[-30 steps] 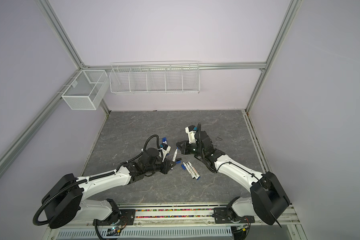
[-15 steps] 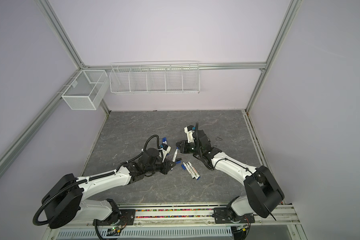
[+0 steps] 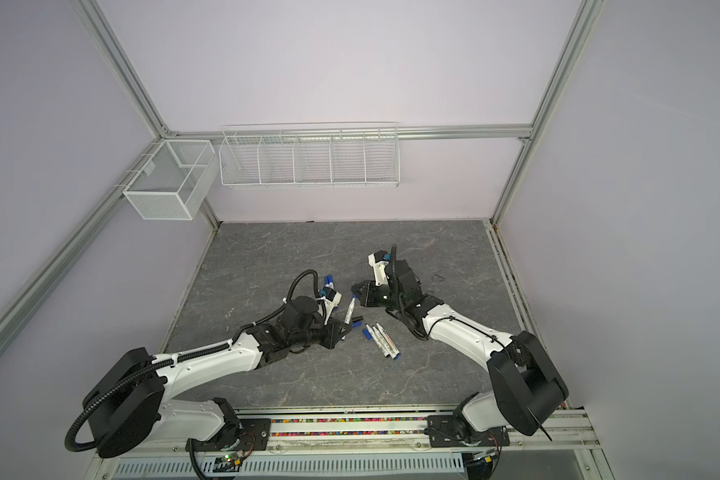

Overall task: Insert the pens into the pen caps
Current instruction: 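Lower the blue cap onto the marker tip held by the left gripper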

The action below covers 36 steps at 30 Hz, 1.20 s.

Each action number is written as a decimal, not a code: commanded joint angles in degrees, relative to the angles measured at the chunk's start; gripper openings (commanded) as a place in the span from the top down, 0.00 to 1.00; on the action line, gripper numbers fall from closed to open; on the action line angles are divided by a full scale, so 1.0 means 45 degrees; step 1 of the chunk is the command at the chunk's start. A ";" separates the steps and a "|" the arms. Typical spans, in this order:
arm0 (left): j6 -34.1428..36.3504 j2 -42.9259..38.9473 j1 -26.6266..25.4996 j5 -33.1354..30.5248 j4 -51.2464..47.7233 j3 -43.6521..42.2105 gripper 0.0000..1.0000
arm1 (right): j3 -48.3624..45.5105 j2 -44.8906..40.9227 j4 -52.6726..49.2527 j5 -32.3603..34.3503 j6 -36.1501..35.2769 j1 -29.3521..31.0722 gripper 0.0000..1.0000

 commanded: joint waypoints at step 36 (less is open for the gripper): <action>0.0280 -0.0365 -0.0088 0.0109 0.0251 0.0022 1.00 | 0.0250 0.0045 0.0569 -0.0676 0.0149 -0.0361 0.89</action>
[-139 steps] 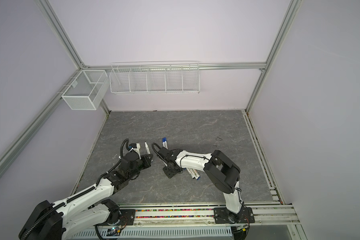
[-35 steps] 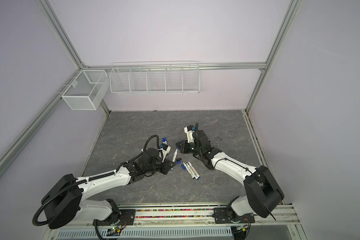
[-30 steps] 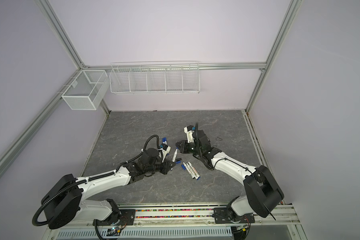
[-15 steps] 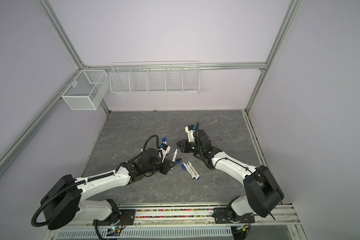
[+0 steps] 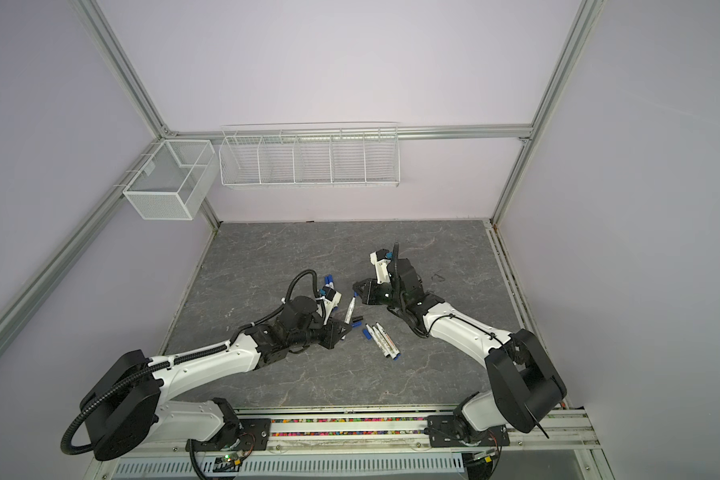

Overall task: Insert the pens into the pen caps
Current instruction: 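Lower the blue cap onto the marker tip held by the left gripper, then press the blue cap down over the marker with the right gripper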

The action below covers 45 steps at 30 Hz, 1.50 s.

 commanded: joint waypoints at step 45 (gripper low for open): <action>0.0204 -0.0748 -0.0030 -0.0252 0.0716 -0.0249 1.00 | -0.1194 -0.1405 -0.1928 -0.6334 -0.0396 -0.0593 0.90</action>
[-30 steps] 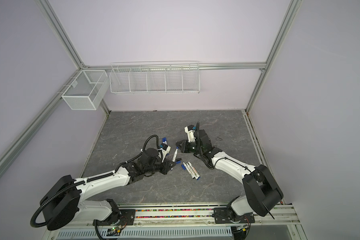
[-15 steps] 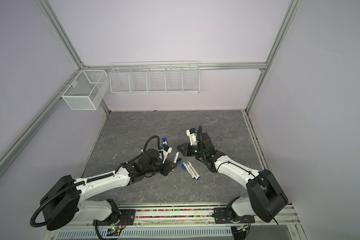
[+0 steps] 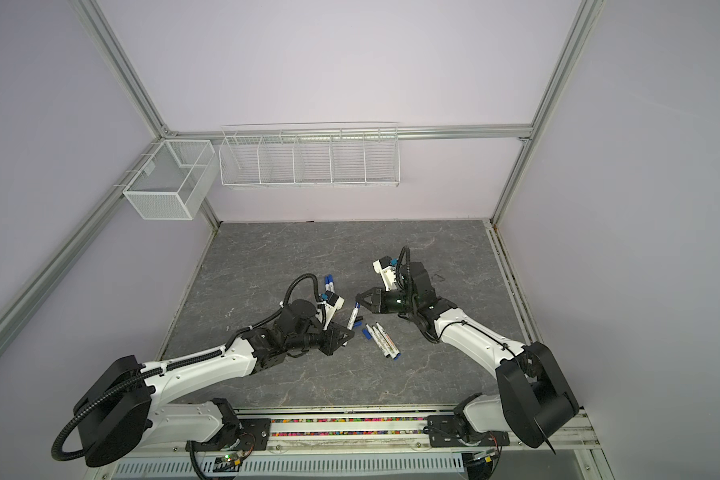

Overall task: Insert the pens into the pen caps
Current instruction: 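Press the blue cap down over the marker with the right gripper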

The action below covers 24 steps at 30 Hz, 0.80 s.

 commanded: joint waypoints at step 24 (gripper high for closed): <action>-0.0028 -0.0930 0.0528 0.0961 0.1373 0.0070 1.00 | -0.1017 -0.1361 -0.1399 -0.4719 -0.0272 0.0311 0.92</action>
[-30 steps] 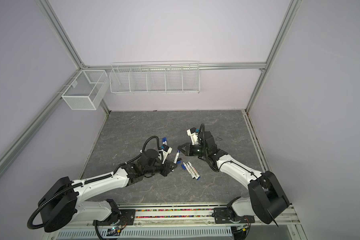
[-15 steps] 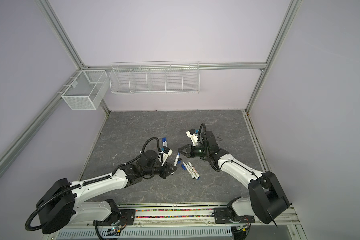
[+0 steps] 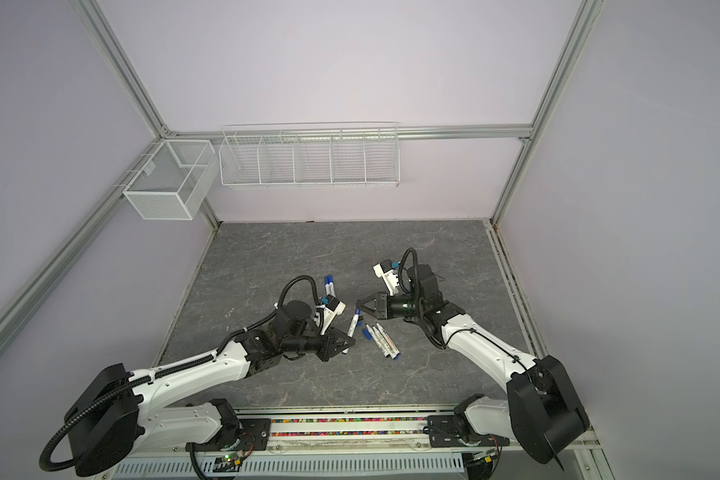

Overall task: Insert the pens into the pen caps
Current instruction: 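Press the blue cap down over the marker with the right gripper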

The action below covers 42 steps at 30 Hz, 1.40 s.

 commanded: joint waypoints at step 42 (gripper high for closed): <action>-0.0713 0.0314 0.1530 -0.1446 0.1531 0.0777 1.00 | 0.1224 0.0571 -0.7493 -0.2341 -0.5065 0.2469 0.93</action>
